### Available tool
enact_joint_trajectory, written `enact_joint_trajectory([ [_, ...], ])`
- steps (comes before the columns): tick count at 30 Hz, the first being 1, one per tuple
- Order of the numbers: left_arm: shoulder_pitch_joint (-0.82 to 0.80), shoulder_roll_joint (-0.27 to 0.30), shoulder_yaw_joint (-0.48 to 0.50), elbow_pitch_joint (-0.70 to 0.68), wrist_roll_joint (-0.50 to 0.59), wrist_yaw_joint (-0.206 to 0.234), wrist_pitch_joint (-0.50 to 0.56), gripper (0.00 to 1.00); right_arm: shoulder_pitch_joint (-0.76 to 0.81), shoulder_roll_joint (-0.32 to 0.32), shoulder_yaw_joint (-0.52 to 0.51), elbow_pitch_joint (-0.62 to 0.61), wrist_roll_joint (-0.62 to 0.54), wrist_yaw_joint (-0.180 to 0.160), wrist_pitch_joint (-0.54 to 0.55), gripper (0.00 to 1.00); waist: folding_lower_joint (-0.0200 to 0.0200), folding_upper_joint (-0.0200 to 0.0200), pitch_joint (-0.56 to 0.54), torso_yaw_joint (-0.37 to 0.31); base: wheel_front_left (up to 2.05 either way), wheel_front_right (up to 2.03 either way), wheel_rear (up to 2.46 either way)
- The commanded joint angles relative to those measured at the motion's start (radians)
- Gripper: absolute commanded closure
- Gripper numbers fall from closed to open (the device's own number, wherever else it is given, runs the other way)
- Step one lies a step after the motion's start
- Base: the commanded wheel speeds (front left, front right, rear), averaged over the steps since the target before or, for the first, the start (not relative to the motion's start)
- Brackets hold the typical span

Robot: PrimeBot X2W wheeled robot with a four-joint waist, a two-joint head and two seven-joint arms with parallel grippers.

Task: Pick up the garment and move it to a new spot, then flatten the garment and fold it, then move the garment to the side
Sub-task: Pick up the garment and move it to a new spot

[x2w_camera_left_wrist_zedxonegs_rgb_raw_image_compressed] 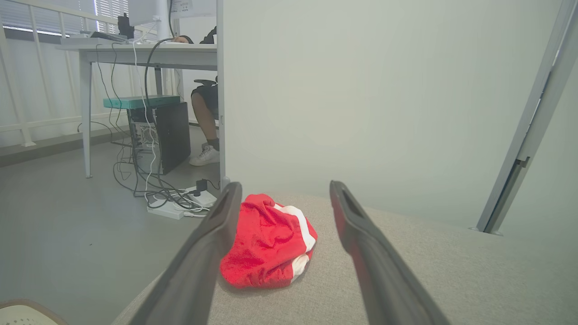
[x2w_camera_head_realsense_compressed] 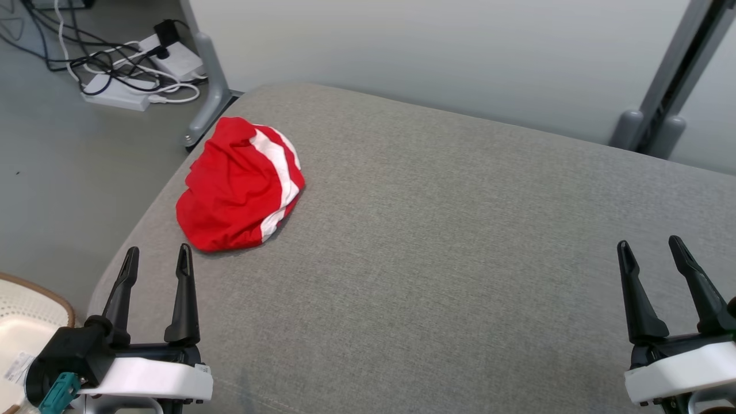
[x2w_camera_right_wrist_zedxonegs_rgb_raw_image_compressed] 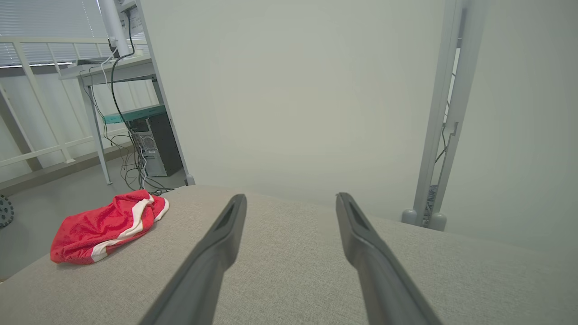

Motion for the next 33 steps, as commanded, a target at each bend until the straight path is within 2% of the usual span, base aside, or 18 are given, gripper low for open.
enact_joint_trajectory([
  [1, -0.003, 0.006, 0.003, 0.001, -0.002, 0.003, -0.002, 0.0, -0.011, -0.005, 0.002, 0.005, 0.0, 0.0, -0.002, 0.0, 0.0, -0.0001, 0.004, 0.021, 0.0, 0.0, 0.0],
  [14, -0.012, 0.011, 0.001, 0.002, -0.006, 0.011, -0.003, 0.0, -0.019, -0.003, 0.012, 0.021, 0.01, 0.0, -0.009, 0.0, 0.0, -0.0001, 0.001, 0.025, 0.0, 0.0, 0.0],
  [19, -0.035, 0.016, 0.018, -0.028, -0.008, 0.019, -0.011, 0.0, -0.035, -0.002, 0.027, 0.021, 0.015, 0.0, -0.007, 0.0, 0.0, -0.0001, 0.013, -0.004, 0.0, 0.0, 0.0],
  [24, -0.13, 0.032, 0.053, -0.039, -0.021, 0.029, 0.008, 0.0, -0.07, -0.016, 0.056, 0.005, 0.009, 0.0, 0.006, 0.0, 0.0, -0.0001, 0.073, -0.055, 0.0, 0.0, 0.0],
  [27, -0.214, 0.036, 0.065, 0.02, -0.056, 0.008, 0.043, 0.0, -0.098, -0.022, 0.065, -0.004, -0.001, 0.0, 0.014, 0.0, 0.0, -0.0001, 0.128, -0.093, 0.0, 0.0, 0.0],
  [33, -0.352, 0.033, 0.069, 0.27, -0.157, -0.062, 0.118, 0.0, -0.138, -0.035, 0.068, -0.016, -0.009, 0.0, 0.028, 0.0, 0.0, -0.0001, 0.238, -0.164, 0.0, 0.0, 0.0],
])
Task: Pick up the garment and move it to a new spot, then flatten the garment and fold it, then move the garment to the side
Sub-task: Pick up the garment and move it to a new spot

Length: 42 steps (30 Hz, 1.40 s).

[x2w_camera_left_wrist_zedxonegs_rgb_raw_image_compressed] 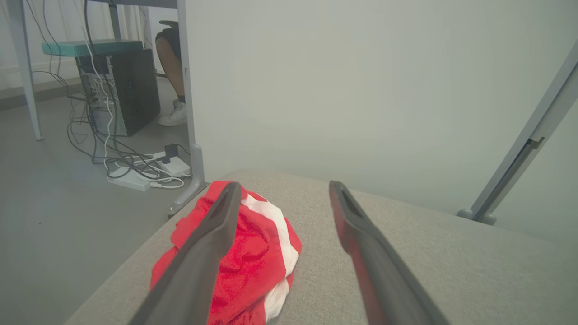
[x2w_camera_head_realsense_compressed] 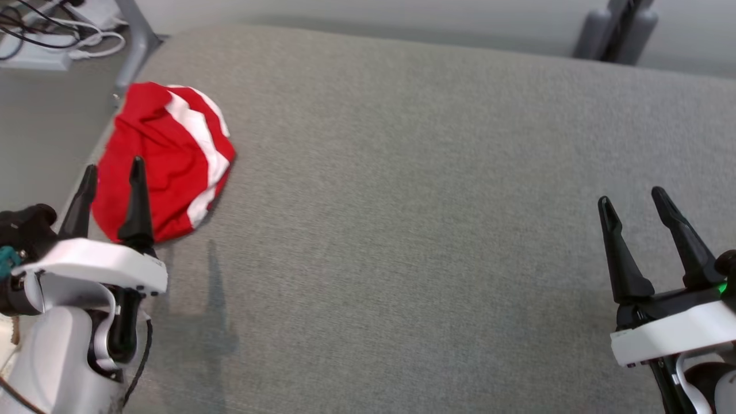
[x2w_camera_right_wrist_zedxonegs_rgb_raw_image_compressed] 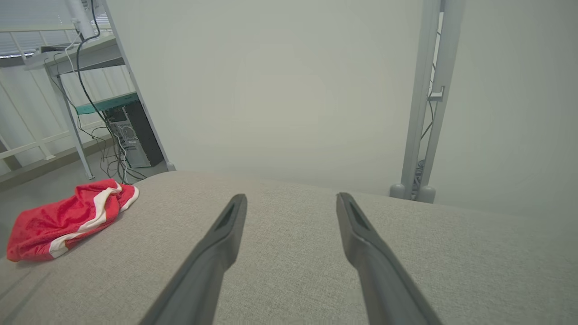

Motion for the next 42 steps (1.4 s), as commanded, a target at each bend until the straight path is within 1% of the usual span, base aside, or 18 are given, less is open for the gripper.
enact_joint_trajectory([
  [1, -0.036, 0.002, 0.008, 0.041, -0.02, -0.015, -0.001, 0.0, -0.021, -0.008, 0.0, -0.004, -0.007, 0.0, 0.005, 0.0, 0.0, 0.0, 0.073, -0.058, 0.0, 0.0, 0.0],
  [4, -0.099, -0.008, 0.012, 0.187, -0.05, -0.048, 0.0, 0.0, -0.04, -0.015, 0.003, -0.015, -0.01, 0.0, 0.012, 0.0, 0.0, 0.0, 0.132, -0.082, 0.0, 0.0, 0.0],
  [8, -0.188, -0.005, 0.012, 0.378, -0.075, -0.097, -0.005, 0.0, -0.073, -0.025, 0.009, -0.022, -0.012, 0.0, 0.018, 0.0, 0.0, 0.0, 0.197, -0.103, 0.0, 0.0, 0.0],
  [12, -0.265, -0.001, 0.008, 0.557, -0.084, -0.143, -0.018, 0.0, -0.099, -0.032, 0.013, -0.024, -0.015, 0.0, 0.021, 0.0, 0.0, 0.0, 0.237, -0.116, 0.0, 0.0, 0.0],
  [16, -0.331, -0.002, -0.004, 0.696, -0.083, -0.174, -0.039, 0.0, -0.119, -0.035, 0.012, -0.021, -0.011, 0.0, 0.015, 0.0, 0.0, 0.0, 0.253, -0.124, 0.0, 0.0, 0.0],
  [17, -0.342, -0.002, -0.012, 0.724, -0.077, -0.182, -0.044, 0.11, -0.122, -0.035, 0.009, -0.02, -0.009, 0.0, 0.014, 0.0, 0.0, 0.0, 0.255, -0.125, 0.0, 0.0, 0.0],
  [18, -0.351, -0.002, -0.019, 0.748, -0.071, -0.187, -0.056, 0.53, -0.123, -0.033, 0.006, -0.018, -0.01, 0.0, 0.012, 0.0, 0.0, 0.0, 0.255, -0.126, 0.0, 0.0, 0.0],
  [19, -0.363, 0.003, -0.024, 0.767, -0.064, -0.191, -0.072, 1.0, -0.126, -0.032, 0.002, -0.017, -0.011, 0.0, 0.01, 0.0, 0.0, 0.0, 0.254, -0.128, 0.0, 0.0, 0.0],
  [21, -0.386, 0.013, -0.027, 0.794, -0.053, -0.195, -0.114, 1.0, -0.131, -0.031, -0.005, -0.014, -0.009, 0.0, 0.004, 0.0, 0.0, 0.0, 0.246, -0.133, 0.0, 0.0, 0.0],
  [22, -0.386, 0.013, -0.027, 0.794, -0.053, -0.195, -0.114, 1.0, -0.131, -0.031, -0.005, -0.014, -0.009, 0.0, 0.004, 0.0, 0.0, 0.0, 0.246, -0.133, 0.0, 0.0, 0.0],
  [24, -0.407, 0.024, -0.028, 0.8, -0.041, -0.195, -0.152, 1.0, -0.128, -0.028, -0.014, -0.009, -0.014, 0.0, -0.006, 0.0, 0.0, 0.0, 0.23, -0.137, 0.0, 0.0, 0.0],
  [26, -0.416, 0.036, -0.023, 0.784, -0.026, -0.193, -0.175, 1.0, -0.122, -0.023, -0.024, -0.007, -0.016, 0.0, -0.012, 0.0, 0.0, 0.0, 0.211, -0.142, 0.0, 0.0, 0.0],
  [29, -0.4, 0.043, -0.006, 0.717, -0.006, -0.178, -0.189, 1.0, -0.106, -0.019, -0.037, 0.002, -0.015, 0.0, -0.024, 0.0, 0.0, 0.0, 0.167, -0.15, 0.0, 0.0, 0.0],
  [32, -0.351, 0.056, 0.029, 0.581, 0.028, -0.148, -0.191, 1.0, -0.089, -0.015, -0.041, 0.014, -0.014, 0.0, -0.033, 0.0, 0.0, 0.0, 0.12, -0.161, 0.0, 0.0, 0.0],
  [37, -0.2, 0.048, 0.067, 0.325, 0.088, -0.088, -0.191, 1.0, -0.051, -0.004, -0.036, 0.036, -0.009, 0.0, -0.045, 0.0, 0.0, 0.0, 0.032, -0.188, 0.0, 0.0, 0.0],
  [40, -0.081, 0.042, 0.064, 0.177, 0.112, -0.051, -0.189, 1.0, -0.024, 0.004, -0.033, 0.049, -0.007, 0.0, -0.054, 0.0, 0.0, 0.0, -0.013, -0.204, 0.0, 0.0, 0.0],
  [42, -0.001, 0.035, 0.053, 0.069, 0.126, -0.02, -0.169, 1.0, -0.009, 0.008, -0.029, 0.055, -0.003, 0.0, -0.058, 0.0, 0.0, 0.0, -0.039, -0.215, 0.0, 0.0, 0.0],
])
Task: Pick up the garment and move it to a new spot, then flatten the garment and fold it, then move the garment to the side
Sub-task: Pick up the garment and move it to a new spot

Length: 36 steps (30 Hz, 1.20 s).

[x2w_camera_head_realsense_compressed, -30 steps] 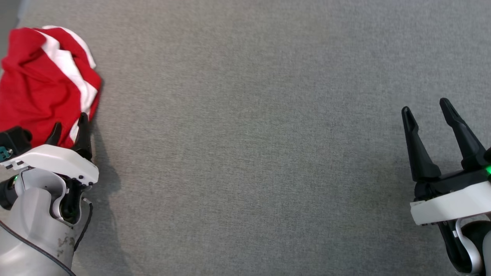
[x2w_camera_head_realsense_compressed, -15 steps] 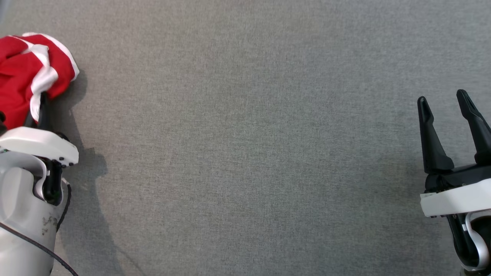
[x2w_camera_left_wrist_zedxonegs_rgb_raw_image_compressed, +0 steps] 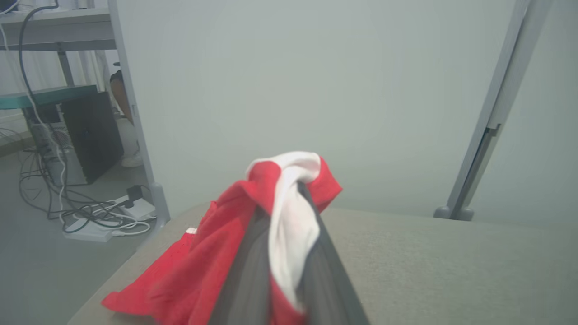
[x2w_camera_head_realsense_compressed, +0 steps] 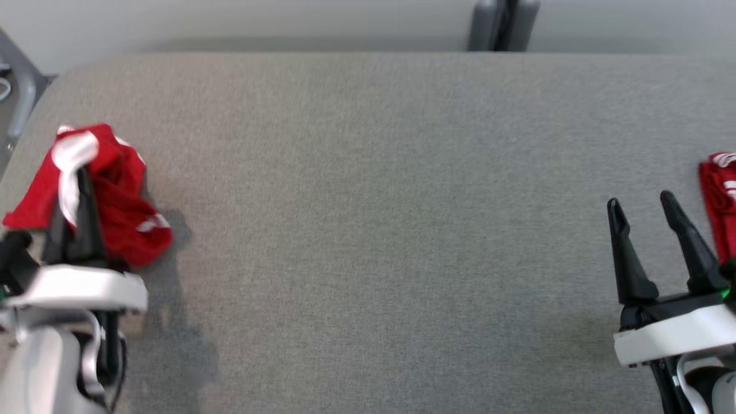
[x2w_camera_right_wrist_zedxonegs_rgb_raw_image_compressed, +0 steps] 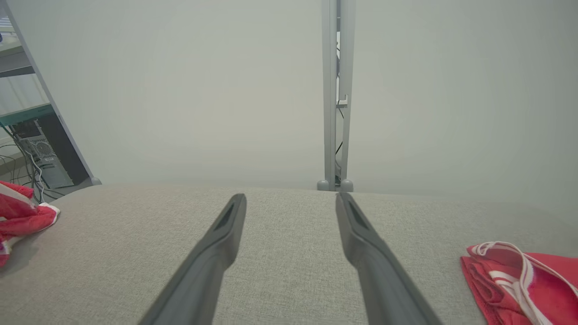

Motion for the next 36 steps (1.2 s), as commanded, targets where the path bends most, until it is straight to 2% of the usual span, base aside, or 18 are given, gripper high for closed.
enact_joint_trajectory([
  [1, 0.061, -0.003, -0.005, -0.077, 0.013, 0.025, 0.018, 1.0, 0.019, 0.002, 0.001, 0.003, 0.006, 0.0, -0.006, 0.0, 0.0, 0.0, -0.052, -0.03, 0.0, 0.0, 0.0],
  [4, 0.177, -0.006, -0.012, -0.231, 0.026, 0.074, 0.07, 1.0, 0.04, 0.007, -0.002, 0.007, 0.004, 0.0, -0.012, 0.0, 0.0, 0.0, -0.081, -0.044, 0.0, 0.0, 0.0],
  [10, 0.361, -0.014, -0.038, -0.479, 0.046, 0.146, 0.172, 1.0, 0.082, 0.018, 0.007, 0.0, 0.004, 0.0, -0.026, 0.0, 0.0, 0.0, -0.123, -0.063, 0.0, 0.0, 0.0],
  [15, 0.393, -0.019, -0.067, -0.557, 0.056, 0.157, 0.206, 1.0, 0.088, 0.023, 0.012, -0.012, 0.01, 0.0, -0.035, 0.0, 0.0, 0.0, -0.13, -0.075, 0.0, 0.0, 0.0],
  [23, 0.306, -0.039, -0.157, -0.584, 0.069, 0.112, 0.23, 1.0, 0.072, 0.024, 0.025, -0.033, 0.02, 0.0, -0.025, 0.0, 0.0, 0.0, -0.114, -0.132, 0.0, 0.0, 0.0],
  [26, 0.242, -0.058, -0.21, -0.568, 0.072, 0.08, 0.24, 1.0, 0.055, 0.026, 0.038, -0.038, 0.029, 0.0, -0.024, 0.0, 0.0, 0.0, -0.084, -0.179, 0.0, 0.0, 0.0],
  [31, 0.142, -0.101, -0.315, -0.49, 0.072, 0.011, 0.255, 1.0, 0.031, 0.03, 0.054, -0.029, 0.049, 0.0, -0.038, 0.0, 0.0, 0.0, -0.02, -0.27, 0.0, 0.0, 0.0],
  [36, 0.099, -0.148, -0.378, -0.357, 0.061, -0.015, 0.258, 1.0, 0.014, 0.036, 0.066, 0.003, 0.068, 0.0, -0.062, 0.0, 0.0, 0.0, 0.047, -0.362, 0.0, 0.0, 0.0],
])
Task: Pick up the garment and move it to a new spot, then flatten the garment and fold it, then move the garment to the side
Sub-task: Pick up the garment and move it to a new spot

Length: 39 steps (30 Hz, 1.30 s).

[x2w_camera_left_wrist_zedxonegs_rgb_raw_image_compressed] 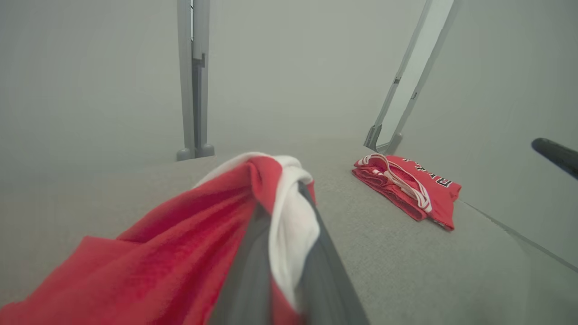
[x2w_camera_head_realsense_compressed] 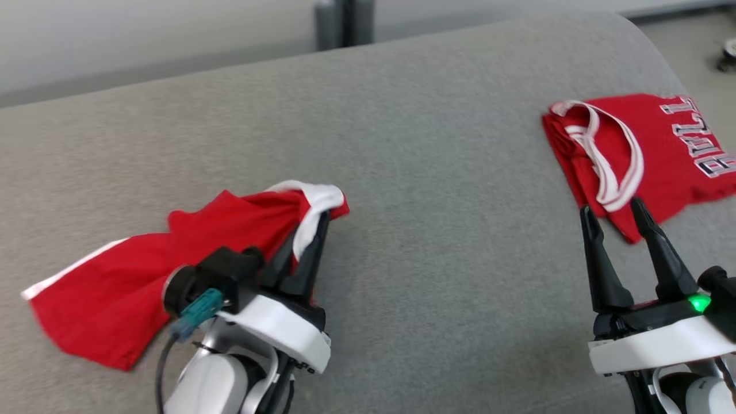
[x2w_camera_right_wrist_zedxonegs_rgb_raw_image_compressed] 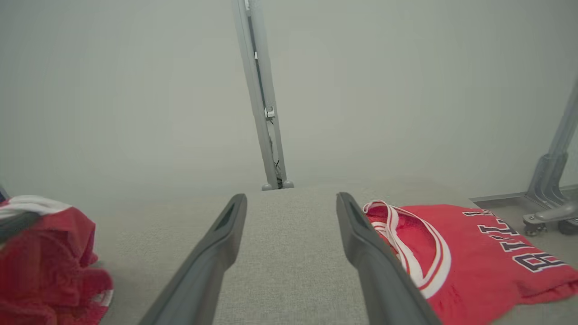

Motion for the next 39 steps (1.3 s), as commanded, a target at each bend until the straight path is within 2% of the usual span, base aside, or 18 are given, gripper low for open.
enact_joint_trajectory([
  [1, -0.022, 0.002, -0.002, 0.024, 0.0, -0.006, -0.002, 1.0, -0.014, 0.0, -0.002, 0.007, 0.009, 0.0, -0.011, 0.0, 0.0, 0.0, 0.065, -0.069, 0.0, 0.0, 0.0],
  [9, -0.082, -0.045, -0.025, 0.237, -0.033, -0.033, -0.038, 1.0, -0.029, 0.004, -0.007, 0.077, 0.048, 0.0, -0.068, 0.0, 0.0, 0.0, 0.127, -0.124, 0.0, 0.0, 0.0],
  [10, -0.088, -0.05, -0.028, 0.254, -0.037, -0.041, -0.043, 0.83, -0.033, 0.004, -0.006, 0.085, 0.052, 0.0, -0.074, 0.0, 0.0, 0.0, 0.128, -0.125, 0.0, 0.0, 0.0],
  [11, -0.094, -0.055, -0.033, 0.266, -0.043, -0.046, -0.049, 0.56, -0.036, 0.004, -0.007, 0.092, 0.056, 0.0, -0.079, 0.0, 0.0, 0.0, 0.129, -0.126, 0.0, 0.0, 0.0],
  [12, -0.104, -0.056, -0.039, 0.274, -0.039, -0.051, -0.054, 0.0, -0.038, 0.004, -0.007, 0.097, 0.058, 0.0, -0.084, 0.0, 0.0, 0.0, 0.128, -0.125, 0.0, 0.0, 0.0],
  [17, -0.11, -0.051, -0.072, 0.259, -0.026, -0.082, -0.071, 0.0, -0.048, 0.004, -0.017, 0.112, 0.043, 0.0, -0.091, 0.0, 0.0, 0.0, 0.1, -0.102, 0.0, 0.0, 0.0],
  [19, -0.093, -0.042, -0.077, 0.231, -0.02, -0.08, -0.082, 0.0, -0.051, 0.004, -0.02, 0.114, 0.033, 0.0, -0.086, 0.0, 0.0, 0.0, 0.082, -0.086, 0.0, 0.0, 0.0],
  [25, -0.055, 0.004, -0.027, 0.126, -0.001, -0.027, -0.125, 0.0, -0.05, 0.004, -0.039, 0.093, 0.003, 0.0, -0.067, 0.0, 0.0, 0.0, 0.04, -0.017, 0.0, 0.0, 0.0],
  [31, -0.01, 0.052, 0.084, 0.063, -0.018, 0.047, -0.175, 0.0, -0.041, 0.004, -0.055, 0.072, -0.013, 0.0, -0.045, 0.0, 0.0, 0.0, 0.007, 0.056, 0.0, 0.0, 0.0],
  [39, 0.068, 0.117, 0.208, 0.051, -0.061, 0.093, -0.208, 0.0, -0.015, -0.005, -0.065, 0.06, -0.028, 0.0, -0.012, 0.0, 0.0, 0.0, -0.035, 0.133, 0.0, 0.0, 0.0],
])
